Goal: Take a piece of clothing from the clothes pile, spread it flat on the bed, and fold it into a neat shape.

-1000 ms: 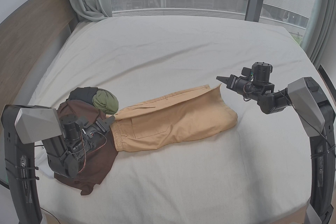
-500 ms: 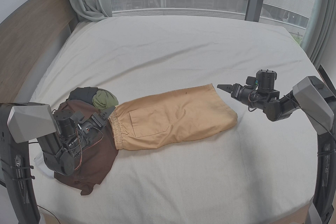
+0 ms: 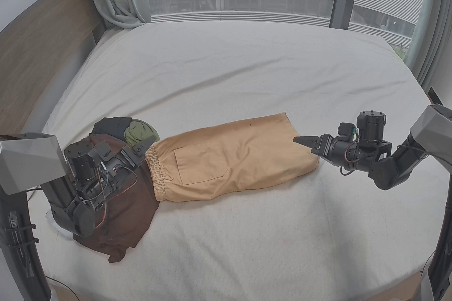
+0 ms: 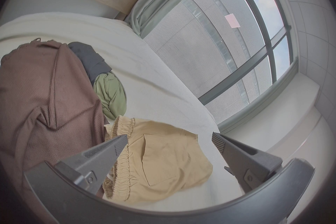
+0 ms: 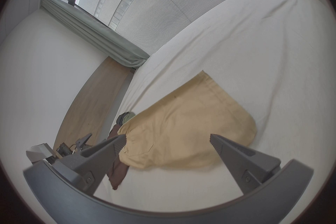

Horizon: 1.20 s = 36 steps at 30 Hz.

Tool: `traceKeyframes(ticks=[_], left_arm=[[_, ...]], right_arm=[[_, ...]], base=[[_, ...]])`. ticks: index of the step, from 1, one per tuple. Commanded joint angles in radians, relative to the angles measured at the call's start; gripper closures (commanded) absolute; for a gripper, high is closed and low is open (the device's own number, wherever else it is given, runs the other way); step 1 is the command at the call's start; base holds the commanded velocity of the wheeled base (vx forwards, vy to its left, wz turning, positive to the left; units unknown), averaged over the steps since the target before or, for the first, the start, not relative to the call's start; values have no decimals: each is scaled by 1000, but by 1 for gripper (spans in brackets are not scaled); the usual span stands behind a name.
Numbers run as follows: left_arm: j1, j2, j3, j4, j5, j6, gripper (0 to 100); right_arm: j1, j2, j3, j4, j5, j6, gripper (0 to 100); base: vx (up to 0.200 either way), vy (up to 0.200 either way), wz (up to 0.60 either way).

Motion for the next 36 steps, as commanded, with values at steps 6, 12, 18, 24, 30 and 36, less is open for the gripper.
traceKeyframes(ticks=[6, 12, 18, 24, 30, 36], left_arm=[[-18, -26, 39, 0, 1, 133, 0], [-15, -24, 45, 0, 4, 171, 0], [-9, -23, 44, 0, 4, 176, 0], [-4, -1, 39, 0, 8, 176, 0], [5, 12, 38, 0, 6, 187, 0], [5, 12, 39, 0, 4, 187, 0]], right_arm=[[38, -13, 140, -105, 4, 2, 0], [42, 36, 151, -142, 1, 2, 0], [48, 97, 129, -143, -2, 1, 0], [68, 154, 108, -146, -9, 2, 0], [90, 226, 79, -185, -46, 4, 0], [95, 242, 59, -185, -48, 7, 0]], base=[[0, 0, 0], [0, 0, 0], [0, 0, 0], [0, 0, 0], [0, 0, 0], [0, 0, 0]])
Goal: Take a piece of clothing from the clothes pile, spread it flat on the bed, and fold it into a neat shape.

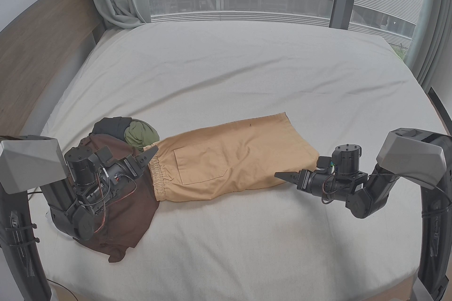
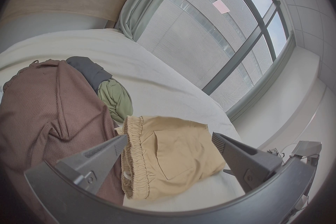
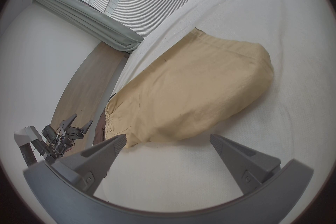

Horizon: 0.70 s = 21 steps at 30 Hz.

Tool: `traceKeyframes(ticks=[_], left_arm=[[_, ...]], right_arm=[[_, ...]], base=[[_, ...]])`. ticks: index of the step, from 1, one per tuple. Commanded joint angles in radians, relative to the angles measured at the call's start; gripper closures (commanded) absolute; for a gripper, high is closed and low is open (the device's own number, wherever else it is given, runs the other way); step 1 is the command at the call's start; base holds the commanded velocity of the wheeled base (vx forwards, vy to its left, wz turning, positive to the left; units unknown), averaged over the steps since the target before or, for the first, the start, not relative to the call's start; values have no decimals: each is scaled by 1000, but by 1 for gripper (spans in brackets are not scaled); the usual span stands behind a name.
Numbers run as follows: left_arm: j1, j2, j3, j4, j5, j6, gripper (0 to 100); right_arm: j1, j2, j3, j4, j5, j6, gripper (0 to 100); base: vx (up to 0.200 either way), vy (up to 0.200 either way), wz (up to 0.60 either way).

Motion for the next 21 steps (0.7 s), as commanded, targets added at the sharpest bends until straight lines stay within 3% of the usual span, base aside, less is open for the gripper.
traceKeyframes(ticks=[1, 17, 21], left_arm=[[1, 5, 1, -1, 0, 0, 0], [1, 2, 1, -1, 0, 0, 0], [1, 0, 1, -1, 0, 0, 0]], right_arm=[[4, 31, -12, -1, -1, 1, 0], [35, 133, -77, -50, -28, 27, 0], [58, 186, -116, -112, -70, 69, 0]], base=[[0, 0, 0], [0, 0, 0], [0, 0, 0]])
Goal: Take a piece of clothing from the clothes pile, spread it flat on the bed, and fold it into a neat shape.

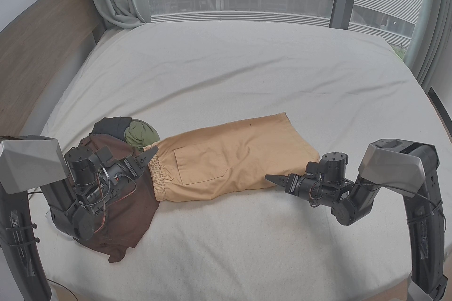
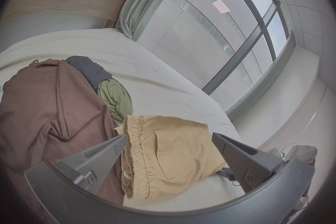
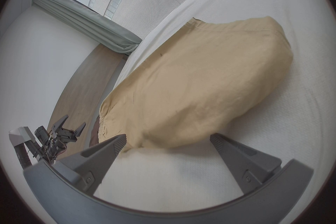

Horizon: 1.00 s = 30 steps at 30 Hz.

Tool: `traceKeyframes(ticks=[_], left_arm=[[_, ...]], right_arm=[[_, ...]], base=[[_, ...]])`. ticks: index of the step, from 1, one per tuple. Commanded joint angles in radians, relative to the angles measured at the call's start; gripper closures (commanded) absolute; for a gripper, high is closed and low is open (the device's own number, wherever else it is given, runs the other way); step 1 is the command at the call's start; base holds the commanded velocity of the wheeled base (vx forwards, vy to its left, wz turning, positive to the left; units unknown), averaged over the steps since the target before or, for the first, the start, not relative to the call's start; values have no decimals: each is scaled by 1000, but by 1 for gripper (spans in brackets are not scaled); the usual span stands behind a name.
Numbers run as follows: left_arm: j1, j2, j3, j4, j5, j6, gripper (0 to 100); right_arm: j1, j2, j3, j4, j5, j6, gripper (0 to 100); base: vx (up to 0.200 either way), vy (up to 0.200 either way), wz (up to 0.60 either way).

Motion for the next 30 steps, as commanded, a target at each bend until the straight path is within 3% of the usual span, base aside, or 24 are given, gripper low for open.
traceKeyframes(ticks=[1, 10, 16, 25, 26, 30], left_arm=[[0, -1, 1, -1, 0, -1, 0], [0, -2, -1, -1, -1, -2, 0], [2, -2, -1, -1, -3, -2, 0], [2, -1, -1, -1, -3, -4, 0], [0, 1, -1, -1, -3, -4, 0], [2, 1, -1, -1, -4, -4, 0]], right_arm=[[18, 55, -27, -22, -14, 17, 0], [33, 97, -95, -44, -25, 56, 0], [50, 160, -165, -129, -85, 109, 0], [52, 166, -168, -129, -86, 119, 0], [52, 166, -167, -129, -86, 119, 100], [52, 166, -168, -129, -86, 119, 100]], base=[[0, 0, 0], [0, 0, 0], [0, 0, 0], [0, 0, 0], [0, 0, 0], [0, 0, 0]])
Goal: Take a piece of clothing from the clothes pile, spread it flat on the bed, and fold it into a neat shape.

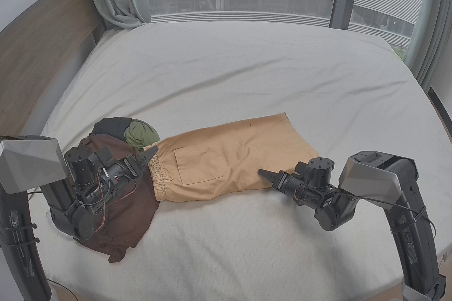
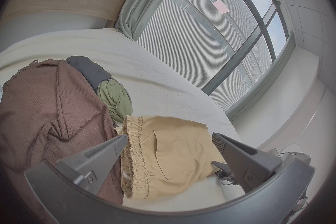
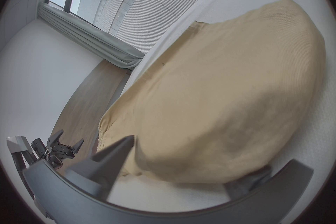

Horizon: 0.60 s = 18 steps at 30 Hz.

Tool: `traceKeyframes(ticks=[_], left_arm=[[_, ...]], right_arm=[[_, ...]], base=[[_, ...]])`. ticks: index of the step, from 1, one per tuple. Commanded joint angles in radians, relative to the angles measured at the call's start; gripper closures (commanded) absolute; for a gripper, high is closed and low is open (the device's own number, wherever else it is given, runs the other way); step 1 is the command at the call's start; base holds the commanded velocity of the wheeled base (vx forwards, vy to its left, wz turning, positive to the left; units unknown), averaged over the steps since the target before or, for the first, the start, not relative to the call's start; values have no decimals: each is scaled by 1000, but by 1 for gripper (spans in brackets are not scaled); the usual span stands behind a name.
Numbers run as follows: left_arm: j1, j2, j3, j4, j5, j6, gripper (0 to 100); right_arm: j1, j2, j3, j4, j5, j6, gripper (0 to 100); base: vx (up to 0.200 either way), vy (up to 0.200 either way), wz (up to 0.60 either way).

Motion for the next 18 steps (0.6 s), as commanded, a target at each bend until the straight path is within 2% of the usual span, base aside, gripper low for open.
traceKeyframes(ticks=[1, 8, 18], left_arm=[[1, 2, 0, -1, -1, -1, 0], [-1, 6, 0, -1, -1, -4, 0], [-1, 9, 3, 1, -2, -5, 0]], right_arm=[[1, 8, -1, -2, 2, 0, 100], [0, 0, 8, 0, 1, 0, 100], [-8, -98, 122, -2, -2, -34, 100]], base=[[0, 0, 0], [0, 0, 0], [0, 0, 0]])
